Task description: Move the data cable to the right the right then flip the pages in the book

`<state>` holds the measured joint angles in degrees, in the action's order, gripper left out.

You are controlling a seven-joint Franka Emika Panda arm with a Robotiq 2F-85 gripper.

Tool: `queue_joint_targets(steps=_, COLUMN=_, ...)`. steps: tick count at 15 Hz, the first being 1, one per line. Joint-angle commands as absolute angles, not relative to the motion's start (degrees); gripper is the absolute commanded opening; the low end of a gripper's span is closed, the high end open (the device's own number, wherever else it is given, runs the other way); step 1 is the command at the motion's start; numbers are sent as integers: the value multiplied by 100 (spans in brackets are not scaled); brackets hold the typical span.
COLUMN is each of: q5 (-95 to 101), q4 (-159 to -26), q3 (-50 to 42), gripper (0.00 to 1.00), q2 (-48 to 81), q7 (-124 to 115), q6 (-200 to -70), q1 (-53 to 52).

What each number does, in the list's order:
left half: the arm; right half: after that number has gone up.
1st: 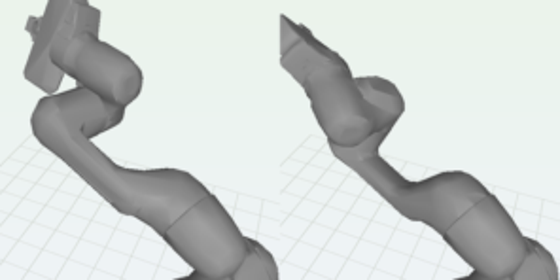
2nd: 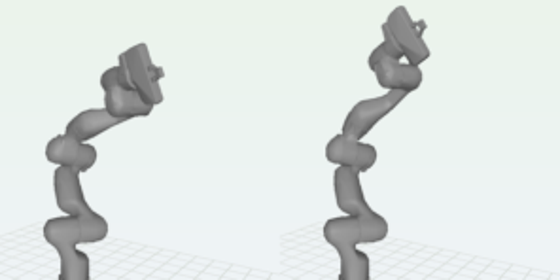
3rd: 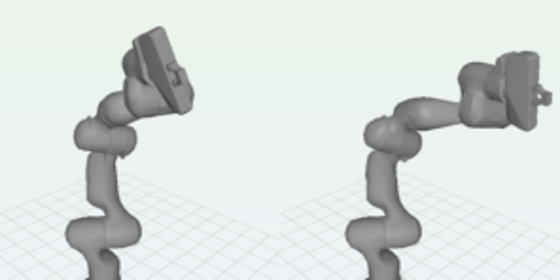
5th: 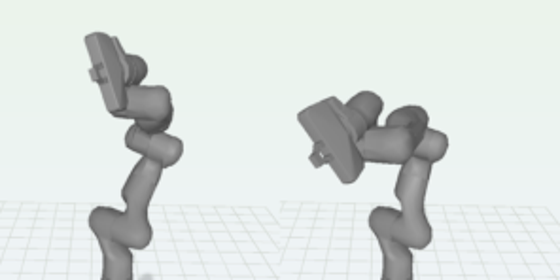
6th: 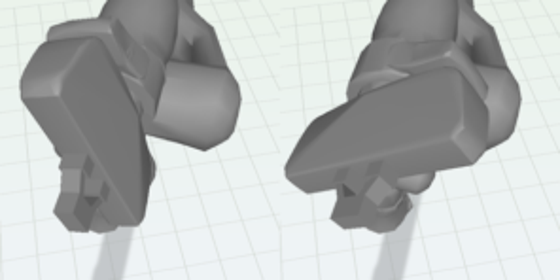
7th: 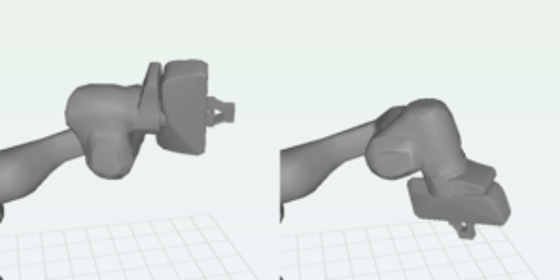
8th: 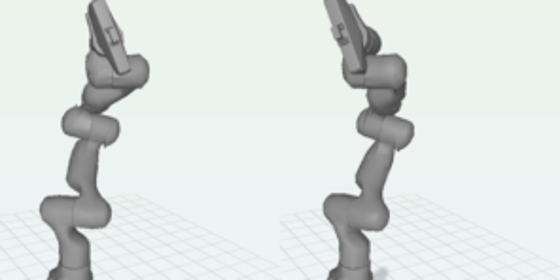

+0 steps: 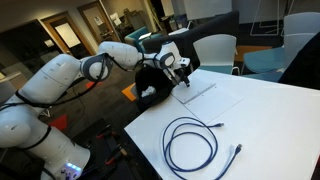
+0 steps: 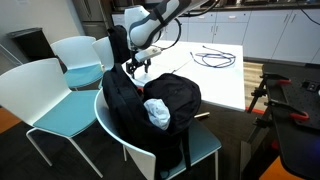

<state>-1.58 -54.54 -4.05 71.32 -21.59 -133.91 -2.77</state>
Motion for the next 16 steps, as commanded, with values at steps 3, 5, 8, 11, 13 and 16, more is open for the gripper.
queue_joint_targets(steps=3, q5=-120, q4=-5239, q3=-434, gripper=100, q2=7222, q7=-1986, q6=-13165, q1=-294)
queue_joint_targets(steps=5, q5=-119, q4=-5237, q3=-434, gripper=100, q2=7230, q7=-1972, q6=-13157, q1=-291)
queue_joint_targets(steps=8, q5=-92, q4=-5220, q3=-458, gripper=100, q2=7256, q7=-1916, q6=-13126, q1=-306)
queue_joint_targets(steps=11, q5=-71, q4=-5219, q3=-470, gripper=73, q2=7268, q7=-1915, q6=-13113, q1=-310)
queue_joint_targets(steps=13, q5=-58, q4=-5223, q3=-478, gripper=71, q2=7267, q7=-1920, q6=-13127, q1=-312)
queue_joint_targets(steps=16, q5=-40, q4=-5179, q3=-490, gripper=50, q2=7260, q7=-1939, q6=-13127, q1=-315)
